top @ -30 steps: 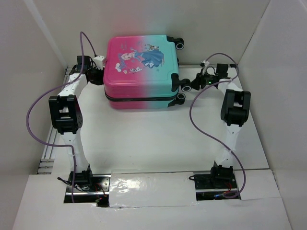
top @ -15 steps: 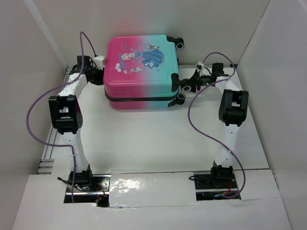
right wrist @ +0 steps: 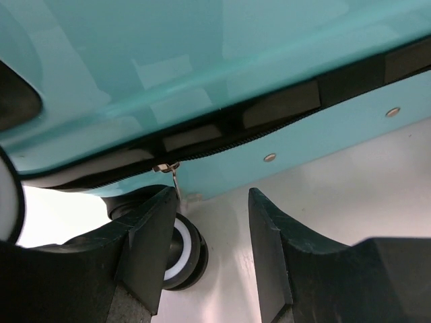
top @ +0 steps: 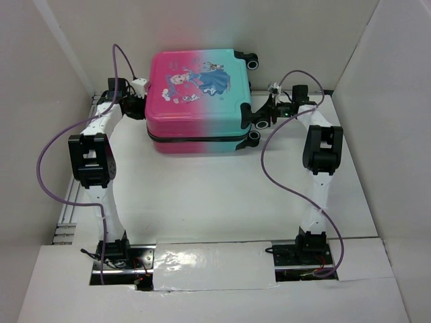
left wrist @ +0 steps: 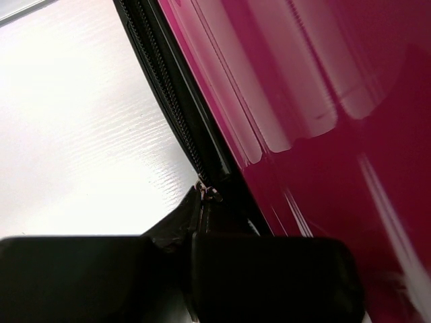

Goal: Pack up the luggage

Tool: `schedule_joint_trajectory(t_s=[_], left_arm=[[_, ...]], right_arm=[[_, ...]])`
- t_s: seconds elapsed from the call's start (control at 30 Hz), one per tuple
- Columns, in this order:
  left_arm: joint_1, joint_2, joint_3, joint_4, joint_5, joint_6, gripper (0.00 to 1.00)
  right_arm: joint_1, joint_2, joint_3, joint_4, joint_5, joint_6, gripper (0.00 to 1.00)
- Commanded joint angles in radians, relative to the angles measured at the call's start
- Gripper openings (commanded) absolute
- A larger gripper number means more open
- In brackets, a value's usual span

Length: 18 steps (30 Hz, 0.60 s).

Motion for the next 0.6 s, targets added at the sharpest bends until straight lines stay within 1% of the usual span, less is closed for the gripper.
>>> schedule_joint_trajectory(t_s=[0.0,0.2,0.27,0.33,0.4,0.47,0.5,0.53,0.57], left_arm=[[-0.023,-0.002,0.039,-0.020,0.025,0.062,0.00],[-0.023,-0.002,0.039,-0.030,0.016,0.072,0.00],[-0.023,-0.002,0.039,-0.030,0.016,0.072,0.00],[-0.023,-0.002,0.039,-0.030,0.016,0.072,0.00],[-0.023,-0.002,0.039,-0.030,0.016,0.072,0.00],[-0.023,-0.002,0.039,-0.030,0.016,0.081,0.00],[-0.023,-0.002,0.039,-0.030,0.016,0.081,0.00],[-0.023,-0.002,0.039,-0.030,0.016,0.081,0.00],[-0.023,-0.002,0.039,-0.030,0.016,0.081,0.00]], right_arm=[[0.014,0.025,0.057,-0.006,-0.030,0.006,0.54],[0.034,0.025,0.048,-0.006,-0.053,0.006,0.54],[0.045,0.046,0.071,-0.006,-0.053,0.006,0.54],[0.056,0.055,0.084,-0.015,-0.053,0.006,0.53],[0.065,0.055,0.097,-0.026,-0.053,0.006,0.50],[0.065,0.065,0.097,-0.026,-0.042,0.006,0.40],[0.065,0.065,0.097,-0.026,-0.042,0.006,0.33],[0.065,0.065,0.106,-0.026,-0.033,0.006,0.18],[0.065,0.065,0.106,-0.026,-0.033,0.006,0.10]])
